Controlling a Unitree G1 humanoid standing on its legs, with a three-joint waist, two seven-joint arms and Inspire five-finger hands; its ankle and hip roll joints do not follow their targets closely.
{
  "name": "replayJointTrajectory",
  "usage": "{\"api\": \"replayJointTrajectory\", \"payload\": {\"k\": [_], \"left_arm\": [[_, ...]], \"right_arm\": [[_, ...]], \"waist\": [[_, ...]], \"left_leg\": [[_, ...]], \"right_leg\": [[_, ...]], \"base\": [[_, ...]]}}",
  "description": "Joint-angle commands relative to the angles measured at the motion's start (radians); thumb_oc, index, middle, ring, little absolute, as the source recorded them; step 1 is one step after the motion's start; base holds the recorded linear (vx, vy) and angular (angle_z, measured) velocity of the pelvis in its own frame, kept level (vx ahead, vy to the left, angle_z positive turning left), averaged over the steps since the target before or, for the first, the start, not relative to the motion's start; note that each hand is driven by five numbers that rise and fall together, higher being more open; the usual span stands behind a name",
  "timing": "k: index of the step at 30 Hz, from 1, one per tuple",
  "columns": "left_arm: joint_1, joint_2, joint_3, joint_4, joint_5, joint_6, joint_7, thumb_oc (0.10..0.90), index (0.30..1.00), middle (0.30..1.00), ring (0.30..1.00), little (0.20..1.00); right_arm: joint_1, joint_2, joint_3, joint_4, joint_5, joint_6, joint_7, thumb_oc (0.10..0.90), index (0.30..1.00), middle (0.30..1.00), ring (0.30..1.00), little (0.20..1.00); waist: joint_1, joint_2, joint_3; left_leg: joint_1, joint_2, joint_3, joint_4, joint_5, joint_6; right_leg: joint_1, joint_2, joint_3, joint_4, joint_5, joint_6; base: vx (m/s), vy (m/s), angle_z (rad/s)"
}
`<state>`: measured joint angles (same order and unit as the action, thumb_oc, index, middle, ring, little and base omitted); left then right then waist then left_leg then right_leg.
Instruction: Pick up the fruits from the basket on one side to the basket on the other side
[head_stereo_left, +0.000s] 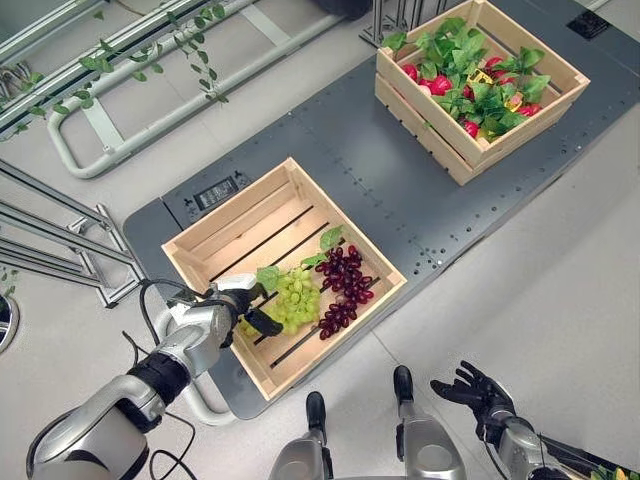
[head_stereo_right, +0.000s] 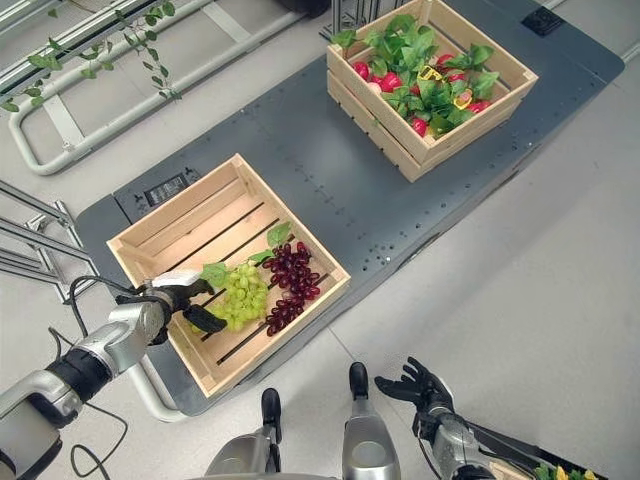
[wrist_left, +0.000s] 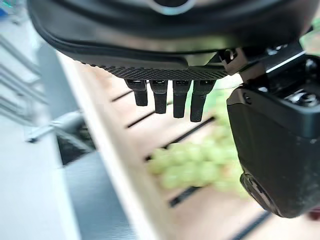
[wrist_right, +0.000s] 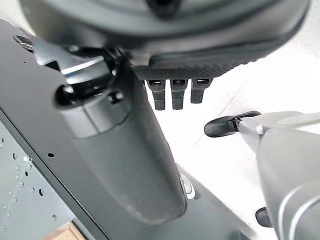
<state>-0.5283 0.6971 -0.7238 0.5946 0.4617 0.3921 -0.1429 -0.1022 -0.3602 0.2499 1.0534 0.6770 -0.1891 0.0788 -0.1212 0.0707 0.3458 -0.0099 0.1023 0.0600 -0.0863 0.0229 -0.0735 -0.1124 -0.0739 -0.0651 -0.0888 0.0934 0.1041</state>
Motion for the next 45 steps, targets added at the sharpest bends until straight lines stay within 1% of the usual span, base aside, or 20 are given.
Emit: {"api": "replayJointTrajectory", "payload": {"k": [1, 4, 6, 8, 10, 13, 17, 18, 19, 21, 24, 25, 30, 32, 34, 36, 37, 39, 43, 45], "left_arm": [[-0.114, -0.008, 0.029, 0.107, 0.112, 0.034, 0.117, 0.800, 0.900, 0.900, 0.900, 0.900], [-0.123, -0.044, 0.022, 0.173, 0.136, 0.059, 0.176, 0.800, 0.900, 0.900, 0.900, 0.900], [-0.134, -0.082, 0.022, 0.240, 0.146, 0.092, 0.221, 0.800, 0.900, 0.900, 0.900, 0.900], [-0.140, -0.105, 0.024, 0.287, 0.154, 0.104, 0.250, 0.800, 0.900, 0.900, 0.900, 0.900], [-0.147, -0.120, 0.022, 0.322, 0.155, 0.103, 0.265, 0.800, 0.900, 0.900, 0.900, 0.900], [-0.160, -0.146, 0.011, 0.367, 0.151, 0.091, 0.323, 0.800, 0.900, 0.900, 0.900, 0.900], [-0.176, -0.162, 0.000, 0.394, 0.138, 0.067, 0.349, 0.800, 0.900, 0.900, 0.900, 0.900], [-0.182, -0.172, -0.008, 0.405, 0.139, 0.058, 0.399, 0.800, 0.900, 0.900, 0.900, 0.900], [-0.183, -0.174, -0.008, 0.407, 0.138, 0.057, 0.406, 0.800, 0.900, 0.900, 0.900, 0.900], [-0.192, -0.177, -0.010, 0.428, 0.129, 0.031, 0.479, 0.800, 0.900, 0.900, 0.900, 0.900], [-0.199, -0.177, -0.015, 0.439, 0.127, 0.023, 0.501, 0.800, 0.900, 0.900, 0.900, 0.900], [-0.202, -0.175, -0.017, 0.447, 0.127, 0.003, 0.526, 0.800, 0.900, 0.900, 0.900, 0.900], [-0.217, -0.182, -0.040, 0.487, 0.141, -0.040, 0.559, 0.800, 0.900, 0.900, 0.900, 0.900], [-0.229, -0.181, -0.050, 0.507, 0.165, -0.068, 0.586, 0.800, 0.900, 0.900, 0.900, 0.900], [-0.238, -0.183, -0.062, 0.513, 0.179, -0.074, 0.604, 0.800, 0.900, 0.900, 0.900, 0.900], [-0.245, -0.186, -0.072, 0.532, 0.172, -0.103, 0.641, 0.800, 0.900, 0.900, 0.900, 0.900], [-0.246, -0.187, -0.073, 0.534, 0.173, -0.110, 0.646, 0.800, 0.900, 0.900, 0.900, 0.900], [-0.258, -0.190, -0.089, 0.546, 0.176, -0.144, 0.650, 0.800, 0.900, 0.900, 0.900, 0.900], [-0.262, -0.189, -0.108, 0.570, 0.214, -0.168, 0.648, 0.800, 0.900, 0.900, 0.900, 0.900], [-0.266, -0.191, -0.125, 0.575, 0.231, -0.168, 0.652, 0.800, 0.900, 0.900, 0.900, 0.900]], "right_arm": [[0.000, -0.020, 0.034, -0.022, 0.036, -0.032, 0.027, 0.800, 0.900, 0.900, 0.900, 0.900], [-0.011, -0.016, 0.049, -0.024, 0.047, -0.033, 0.022, 0.800, 0.900, 0.900, 0.900, 0.900], [-0.021, -0.010, 0.061, -0.030, 0.051, -0.030, 0.017, 0.800, 0.900, 0.900, 0.900, 0.900], [-0.029, -0.004, 0.071, -0.035, 0.056, -0.028, 0.010, 0.800, 0.900, 0.900, 0.900, 0.900], [-0.036, -0.001, 0.080, -0.035, 0.061, -0.030, 0.006, 0.800, 0.900, 0.900, 0.900, 0.900], [-0.047, 0.000, 0.092, -0.037, 0.068, -0.032, 0.001, 0.800, 0.900, 0.900, 0.900, 0.900], [-0.051, 0.000, 0.098, -0.045, 0.070, -0.032, -0.002, 0.800, 0.900, 0.900, 0.900, 0.900], [-0.056, 0.003, 0.102, -0.041, 0.069, -0.036, -0.003, 0.800, 0.900, 0.900, 0.900, 0.900], [-0.057, 0.003, 0.103, -0.040, 0.069, -0.036, -0.003, 0.800, 0.900, 0.900, 0.900, 0.900], [-0.058, 0.004, 0.106, -0.037, 0.072, -0.043, -0.002, 0.800, 0.900, 0.900, 0.900, 0.900], [-0.059, 0.003, 0.107, -0.035, 0.068, -0.049, 0.003, 0.800, 0.900, 0.900, 0.900, 0.900], [-0.060, 0.001, 0.109, -0.040, 0.071, -0.050, 0.003, 0.800, 0.900, 0.900, 0.900, 0.900], [-0.075, 0.000, 0.118, -0.037, 0.073, -0.051, 0.002, 0.800, 0.900, 0.900, 0.900, 0.900], [-0.081, -0.003, 0.122, -0.033, 0.078, -0.055, 0.006, 0.800, 0.900, 0.900, 0.900, 0.900], [-0.084, -0.001, 0.127, -0.030, 0.082, -0.061, 0.007, 0.800, 0.900, 0.900, 0.900, 0.900], [-0.089, 0.000, 0.132, -0.031, 0.083, -0.064, 0.008, 0.800, 0.900, 0.900, 0.900, 0.900], [-0.089, 0.000, 0.134, -0.032, 0.083, -0.064, 0.007, 0.800, 0.900, 0.900, 0.900, 0.900], [-0.094, -0.001, 0.136, -0.031, 0.086, -0.068, 0.009, 0.800, 0.900, 0.900, 0.900, 0.900], [-0.100, -0.002, 0.136, -0.029, 0.080, -0.070, 0.013, 0.800, 0.900, 0.900, 0.900, 0.900], [-0.106, -0.002, 0.138, -0.025, 0.083, -0.071, 0.012, 0.800, 0.900, 0.900, 0.900, 0.900]], "waist": [[-0.006, -0.055, -0.018], [-0.007, -0.062, -0.009], [-0.010, -0.072, 0.001], [-0.010, -0.078, 0.009], [-0.010, -0.082, 0.016], [-0.014, -0.089, 0.028], [-0.019, -0.096, 0.040], [-0.018, -0.099, 0.045], [-0.018, -0.099, 0.046], [-0.018, -0.104, 0.051], [-0.020, -0.107, 0.059], [-0.020, -0.110, 0.066], [-0.021, -0.119, 0.080], [-0.022, -0.123, 0.086], [-0.023, -0.126, 0.091], [-0.026, -0.131, 0.098], [-0.026, -0.132, 0.099], [-0.029, -0.135, 0.108], [-0.033, -0.138, 0.119], [-0.034, -0.139, 0.122]], "left_leg": [[-0.096, -0.037, 0.025, 0.127, -0.025, 0.059], [-0.102, -0.036, 0.027, 0.131, -0.025, 0.058], [-0.111, -0.035, 0.031, 0.138, -0.026, 0.058], [-0.115, -0.035, 0.032, 0.141, -0.026, 0.059], [-0.121, -0.034, 0.034, 0.148, -0.026, 0.059], [-0.130, -0.033, 0.037, 0.157, -0.026, 0.059], [-0.137, -0.031, 0.039, 0.167, -0.029, 0.059], [-0.138, -0.031, 0.040, 0.167, -0.029, 0.059], [-0.138, -0.030, 0.041, 0.167, -0.029, 0.059], [-0.146, -0.029, 0.042, 0.175, -0.030, 0.057], [-0.153, -0.028, 0.041, 0.186, -0.031, 0.056], [-0.156, -0.028, 0.041, 0.188, -0.031, 0.057], [-0.168, -0.026, 0.045, 0.198, -0.031, 0.055], [-0.173, -0.025, 0.047, 0.203, -0.032, 0.054], [-0.177, -0.025, 0.049, 0.207, -0.032, 0.054], [-0.183, -0.024, 0.053, 0.215, -0.034, 0.054], [-0.185, -0.023, 0.054, 0.216, -0.034, 0.054], [-0.194, -0.024, 0.057, 0.222, -0.034, 0.054], [-0.198, -0.023, 0.059, 0.228, -0.036, 0.053], [-0.201, -0.023, 0.060, 0.230, -0.037, 0.053]], "right_leg": [[-0.027, -0.007, 0.016, 0.066, -0.033, -0.023], [-0.034, -0.005, 0.020, 0.070, -0.033, -0.023], [-0.041, -0.002, 0.027, 0.073, -0.031, -0.024], [-0.045, -0.001, 0.030, 0.076, -0.031, -0.024], [-0.050, 0.001, 0.032, 0.081, -0.031, -0.025], [-0.059, 0.004, 0.038, 0.092, -0.032, -0.027], [-0.065, 0.006, 0.042, 0.098, -0.033, -0.028], [-0.064, 0.007, 0.041, 0.097, -0.033, -0.028], [-0.064, 0.007, 0.041, 0.097, -0.033, -0.028], [-0.068, 0.008, 0.041, 0.101, -0.033, -0.028], [-0.073, 0.008, 0.043, 0.107, -0.033, -0.029], [-0.074, 0.007, 0.043, 0.108, -0.032, -0.029], [-0.085, 0.009, 0.045, 0.117, -0.031, -0.029], [-0.087, 0.008, 0.044, 0.117, -0.029, -0.029], [-0.091, 0.008, 0.045, 0.120, -0.028, -0.028], [-0.099, 0.008, 0.046, 0.127, -0.028, -0.027], [-0.100, 0.009, 0.046, 0.127, -0.027, -0.027], [-0.109, 0.009, 0.046, 0.131, -0.026, -0.026], [-0.112, 0.008, 0.045, 0.133, -0.025, -0.026], [-0.113, 0.008, 0.045, 0.133, -0.025, -0.025]], "base": [[-0.02, -0.037, 0.01], [0.00, 0.000, 0.00], [0.00, 0.000, 0.00], [0.00, 0.000, 0.00], [0.00, 0.000, 0.00], [0.00, 0.000, 0.00], [0.00, 0.000, 0.00], [0.00, 0.000, 0.00], [0.00, 0.000, 0.00], [0.00, 0.000, 0.00], [-0.01, -0.004, -0.04], [0.00, 0.000, 0.00], [0.00, 0.000, 0.00], [0.00, 0.000, 0.00], [0.00, 0.000, 0.00], [0.00, 0.000, 0.00], [0.00, 0.000, 0.00], [0.00, 0.000, 0.00], [-0.01, -0.003, 0.03], [0.00, 0.000, 0.00]]}}
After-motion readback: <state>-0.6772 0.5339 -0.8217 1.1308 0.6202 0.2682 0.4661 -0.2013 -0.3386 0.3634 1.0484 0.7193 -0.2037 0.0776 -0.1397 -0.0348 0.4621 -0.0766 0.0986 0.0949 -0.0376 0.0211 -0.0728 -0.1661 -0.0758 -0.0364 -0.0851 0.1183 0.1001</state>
